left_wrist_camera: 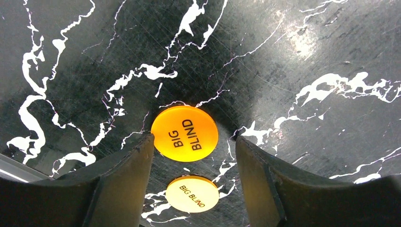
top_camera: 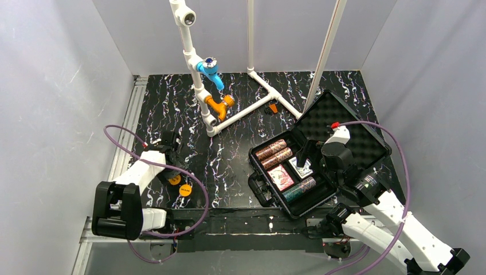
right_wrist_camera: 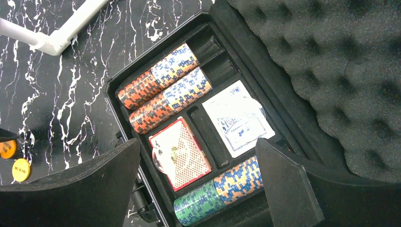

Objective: Pack up texas hold em set

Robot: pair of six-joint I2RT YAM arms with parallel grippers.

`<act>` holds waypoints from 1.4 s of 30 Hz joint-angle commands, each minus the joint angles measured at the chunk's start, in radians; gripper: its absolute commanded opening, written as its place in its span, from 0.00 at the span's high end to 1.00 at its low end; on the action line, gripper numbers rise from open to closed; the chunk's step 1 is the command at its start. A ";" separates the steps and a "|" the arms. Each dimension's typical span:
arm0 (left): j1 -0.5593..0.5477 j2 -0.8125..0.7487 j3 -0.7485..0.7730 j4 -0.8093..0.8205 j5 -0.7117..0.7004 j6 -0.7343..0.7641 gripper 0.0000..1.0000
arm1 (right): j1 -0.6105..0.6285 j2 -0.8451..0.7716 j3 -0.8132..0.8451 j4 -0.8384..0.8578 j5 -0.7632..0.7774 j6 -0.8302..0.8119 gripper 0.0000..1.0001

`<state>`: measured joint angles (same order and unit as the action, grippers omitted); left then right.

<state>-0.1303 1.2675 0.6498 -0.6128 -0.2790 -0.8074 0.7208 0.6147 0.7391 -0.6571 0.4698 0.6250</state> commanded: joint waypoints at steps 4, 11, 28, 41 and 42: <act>0.024 -0.014 -0.001 -0.011 -0.008 0.001 0.36 | 0.001 -0.023 0.000 -0.006 0.026 -0.004 0.00; 0.033 -0.090 -0.029 -0.023 -0.001 -0.008 0.27 | 0.002 -0.032 0.001 -0.014 0.027 0.001 0.00; 0.070 -0.097 -0.045 -0.002 0.028 -0.008 0.31 | 0.001 -0.038 0.000 -0.017 0.031 0.003 0.00; 0.104 -0.026 -0.050 0.014 0.052 -0.013 0.40 | 0.002 -0.036 0.002 -0.017 0.039 0.001 0.00; 0.109 -0.021 -0.050 0.015 0.057 -0.013 0.40 | 0.002 -0.036 0.002 -0.017 0.040 0.002 0.00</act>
<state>-0.0402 1.2198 0.6033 -0.5797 -0.2321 -0.8150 0.7208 0.5896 0.7364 -0.6853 0.4881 0.6277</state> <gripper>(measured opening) 0.605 0.997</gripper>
